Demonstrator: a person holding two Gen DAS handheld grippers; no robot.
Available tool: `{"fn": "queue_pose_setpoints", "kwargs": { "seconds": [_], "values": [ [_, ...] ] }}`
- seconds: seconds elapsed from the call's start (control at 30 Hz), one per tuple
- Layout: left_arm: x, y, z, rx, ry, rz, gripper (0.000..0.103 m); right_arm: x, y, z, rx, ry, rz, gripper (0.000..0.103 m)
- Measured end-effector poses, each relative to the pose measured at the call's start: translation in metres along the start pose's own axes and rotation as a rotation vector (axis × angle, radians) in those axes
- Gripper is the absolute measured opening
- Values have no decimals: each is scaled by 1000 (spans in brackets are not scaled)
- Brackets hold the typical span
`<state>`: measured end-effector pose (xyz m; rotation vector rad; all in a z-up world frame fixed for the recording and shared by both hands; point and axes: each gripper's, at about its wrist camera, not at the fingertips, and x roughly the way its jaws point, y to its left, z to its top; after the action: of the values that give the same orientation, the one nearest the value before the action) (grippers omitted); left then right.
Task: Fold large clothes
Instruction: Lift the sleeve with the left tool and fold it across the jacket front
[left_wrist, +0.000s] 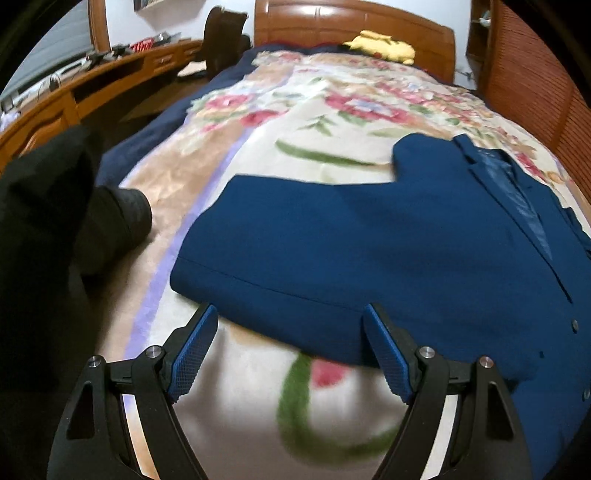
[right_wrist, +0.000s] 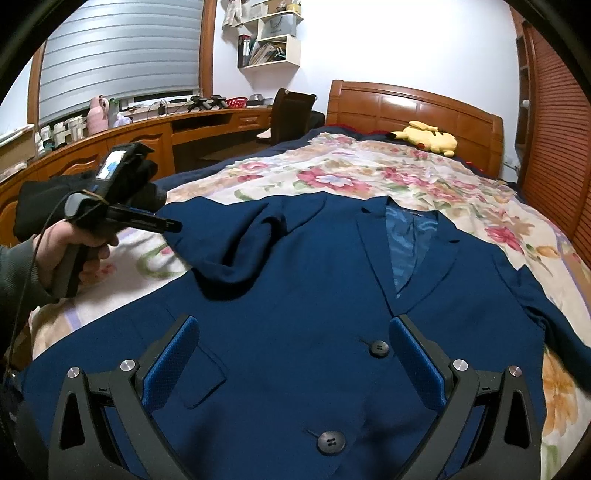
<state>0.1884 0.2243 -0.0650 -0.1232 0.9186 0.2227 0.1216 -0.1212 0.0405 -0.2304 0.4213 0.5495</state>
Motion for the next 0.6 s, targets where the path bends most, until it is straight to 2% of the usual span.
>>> {"fn": "queue_pose_setpoints", "kwargs": {
  "seconds": [0.17, 0.23, 0.37, 0.47, 0.6],
  "values": [
    [19, 5, 0, -35, 45, -17, 82, 2, 0, -1, -3, 5, 5, 102],
    [22, 6, 0, -46, 49, -29, 76, 1, 0, -1, -4, 4, 7, 102],
    [22, 1, 3, -23, 53, -37, 46, -1, 0, -1, -5, 0, 3, 102],
    [13, -7, 5, 15, 42, -44, 7, -4, -2, -3, -2, -6, 0, 102],
    [-26, -36, 13, 96, -42, -18, 5, -11, -4, -4, 0, -19, -3, 102]
  ]
}}
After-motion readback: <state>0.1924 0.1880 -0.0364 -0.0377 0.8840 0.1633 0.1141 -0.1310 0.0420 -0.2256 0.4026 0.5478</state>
